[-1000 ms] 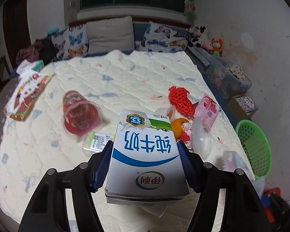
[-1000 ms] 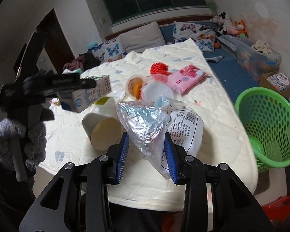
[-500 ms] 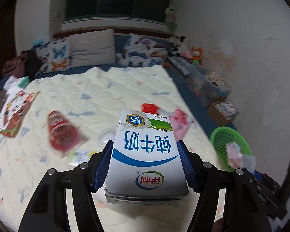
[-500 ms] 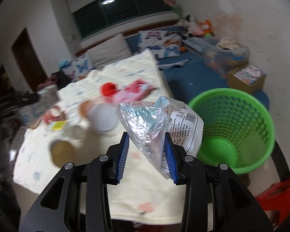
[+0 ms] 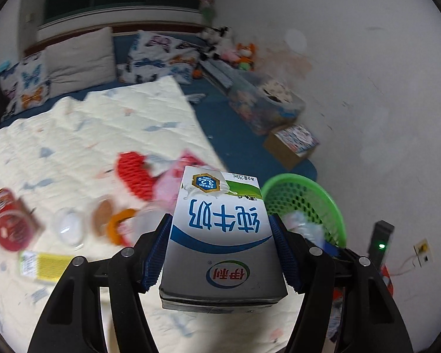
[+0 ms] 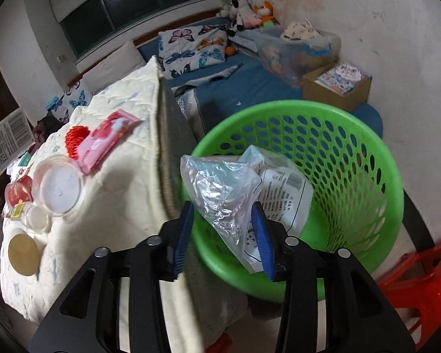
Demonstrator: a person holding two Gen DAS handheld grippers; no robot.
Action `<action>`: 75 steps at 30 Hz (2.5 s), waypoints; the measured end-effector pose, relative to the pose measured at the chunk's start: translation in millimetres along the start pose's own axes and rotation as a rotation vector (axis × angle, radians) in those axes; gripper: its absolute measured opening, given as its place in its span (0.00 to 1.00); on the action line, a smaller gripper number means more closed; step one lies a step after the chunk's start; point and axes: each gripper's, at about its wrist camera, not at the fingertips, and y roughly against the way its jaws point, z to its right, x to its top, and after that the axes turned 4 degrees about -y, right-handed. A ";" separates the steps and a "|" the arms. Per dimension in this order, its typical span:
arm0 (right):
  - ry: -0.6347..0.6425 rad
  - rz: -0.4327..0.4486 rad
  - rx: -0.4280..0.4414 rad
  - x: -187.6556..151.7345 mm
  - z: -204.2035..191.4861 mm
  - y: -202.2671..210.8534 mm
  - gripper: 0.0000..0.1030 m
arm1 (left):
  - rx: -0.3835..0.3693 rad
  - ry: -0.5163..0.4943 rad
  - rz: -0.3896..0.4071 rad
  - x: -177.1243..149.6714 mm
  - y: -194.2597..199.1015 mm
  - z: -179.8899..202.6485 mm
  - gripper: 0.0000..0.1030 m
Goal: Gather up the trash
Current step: 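Carry the milk carton and plastic bag to the green basket and release both, then return both tools to the bed toward the paper cup and bottle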
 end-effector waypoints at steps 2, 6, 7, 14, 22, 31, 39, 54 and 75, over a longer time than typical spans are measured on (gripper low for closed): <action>-0.011 0.007 0.005 0.5 5.6 0.0 0.63 | -0.012 -0.025 -0.017 4.8 -12.9 14.4 0.62; -0.036 0.029 -0.006 0.1 16.3 10.7 0.64 | -0.050 -0.049 -0.059 12.0 -37.7 36.3 0.62; -0.035 0.035 -0.011 -1.1 19.7 17.0 0.64 | -0.058 -0.058 -0.069 14.7 -44.5 40.6 0.62; -0.056 0.108 -0.049 -10.2 43.4 58.5 0.72 | -0.107 -0.120 -0.156 23.5 -90.8 83.6 0.62; -0.101 0.146 -0.068 -23.0 62.2 86.1 0.73 | -0.126 -0.175 -0.241 26.9 -142.6 128.1 0.62; -0.103 0.144 -0.090 -37.2 63.6 90.0 0.73 | -0.185 -0.170 -0.268 33.8 -169.6 151.0 0.69; -0.086 0.148 -0.050 -41.7 47.4 96.7 0.73 | -0.169 -0.187 -0.187 24.1 -124.5 128.5 0.69; 0.067 0.151 0.096 -37.8 -37.7 106.4 0.79 | 0.031 -0.064 0.009 -29.1 0.2 15.6 0.69; 0.364 -0.070 0.460 -87.3 -209.8 59.8 0.87 | 0.263 0.204 0.075 -103.7 89.5 -172.1 0.73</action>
